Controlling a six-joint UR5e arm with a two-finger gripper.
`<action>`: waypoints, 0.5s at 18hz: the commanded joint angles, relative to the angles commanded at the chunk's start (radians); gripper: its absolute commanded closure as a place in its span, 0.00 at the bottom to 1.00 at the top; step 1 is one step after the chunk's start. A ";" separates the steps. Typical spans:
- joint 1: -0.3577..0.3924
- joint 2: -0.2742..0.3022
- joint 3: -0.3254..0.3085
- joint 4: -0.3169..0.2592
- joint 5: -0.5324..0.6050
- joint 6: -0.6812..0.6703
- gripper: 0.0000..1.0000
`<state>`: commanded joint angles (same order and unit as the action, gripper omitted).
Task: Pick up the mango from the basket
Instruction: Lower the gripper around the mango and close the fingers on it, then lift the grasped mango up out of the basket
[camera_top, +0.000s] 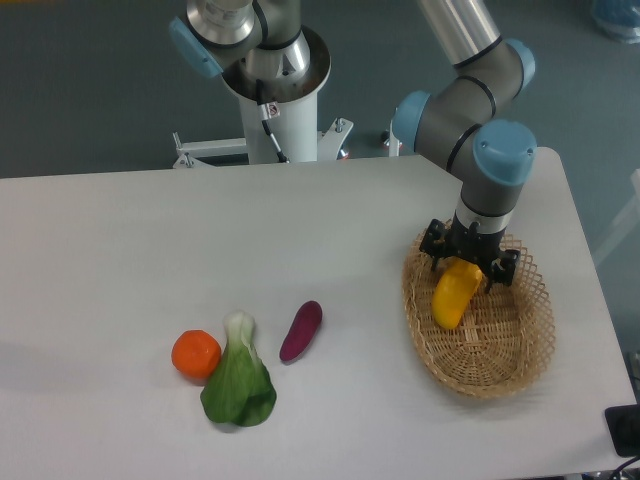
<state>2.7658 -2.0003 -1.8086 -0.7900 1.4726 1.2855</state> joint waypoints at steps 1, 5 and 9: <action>0.000 0.000 0.002 0.000 0.000 0.002 0.22; 0.000 0.000 0.011 -0.002 0.000 0.002 0.40; 0.003 0.006 0.034 -0.002 -0.002 0.003 0.41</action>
<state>2.7688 -1.9942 -1.7749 -0.7915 1.4711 1.2885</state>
